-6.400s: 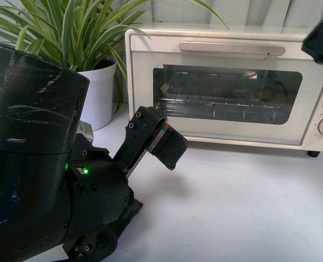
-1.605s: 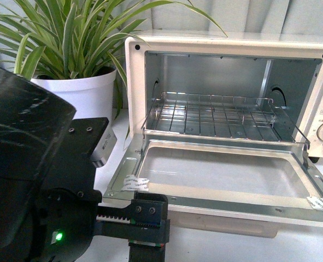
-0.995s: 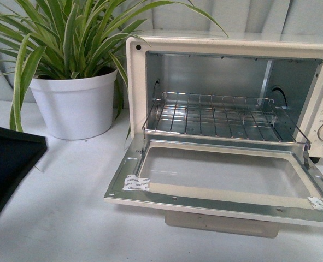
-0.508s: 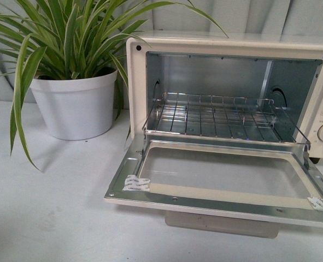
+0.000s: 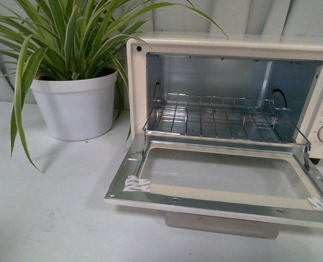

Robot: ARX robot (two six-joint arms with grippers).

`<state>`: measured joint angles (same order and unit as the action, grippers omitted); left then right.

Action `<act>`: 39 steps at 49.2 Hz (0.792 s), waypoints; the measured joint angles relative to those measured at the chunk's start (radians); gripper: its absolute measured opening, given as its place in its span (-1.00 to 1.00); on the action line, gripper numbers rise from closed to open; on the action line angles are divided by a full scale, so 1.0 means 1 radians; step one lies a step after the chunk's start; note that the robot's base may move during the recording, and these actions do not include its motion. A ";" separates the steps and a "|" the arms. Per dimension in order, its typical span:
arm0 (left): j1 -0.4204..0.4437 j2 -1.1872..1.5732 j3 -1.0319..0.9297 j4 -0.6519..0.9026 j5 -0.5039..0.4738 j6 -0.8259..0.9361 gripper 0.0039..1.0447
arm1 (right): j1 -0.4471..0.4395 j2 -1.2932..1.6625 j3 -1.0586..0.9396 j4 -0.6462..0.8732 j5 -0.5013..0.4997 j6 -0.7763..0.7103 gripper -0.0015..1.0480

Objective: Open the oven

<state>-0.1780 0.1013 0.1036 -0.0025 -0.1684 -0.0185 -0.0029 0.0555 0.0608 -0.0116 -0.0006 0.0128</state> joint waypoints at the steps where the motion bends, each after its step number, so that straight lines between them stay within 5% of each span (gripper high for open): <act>1: 0.017 -0.006 -0.005 -0.001 0.021 0.000 -0.45 | 0.000 -0.002 -0.001 0.000 0.000 -0.002 -0.52; 5: 0.122 -0.024 -0.018 -0.006 0.148 0.005 -0.73 | 0.000 -0.009 -0.009 0.002 0.000 -0.005 -0.82; 9: 0.167 -0.032 -0.026 -0.006 0.152 0.005 -0.93 | 0.000 -0.015 -0.015 0.002 0.000 -0.010 -0.97; 39: 0.174 -0.098 -0.091 -0.003 0.166 0.011 -0.93 | 0.000 -0.052 -0.053 0.008 0.000 -0.009 -0.98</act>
<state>-0.0036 0.0032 0.0128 -0.0051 -0.0025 -0.0074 -0.0029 0.0036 0.0074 -0.0036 -0.0010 0.0036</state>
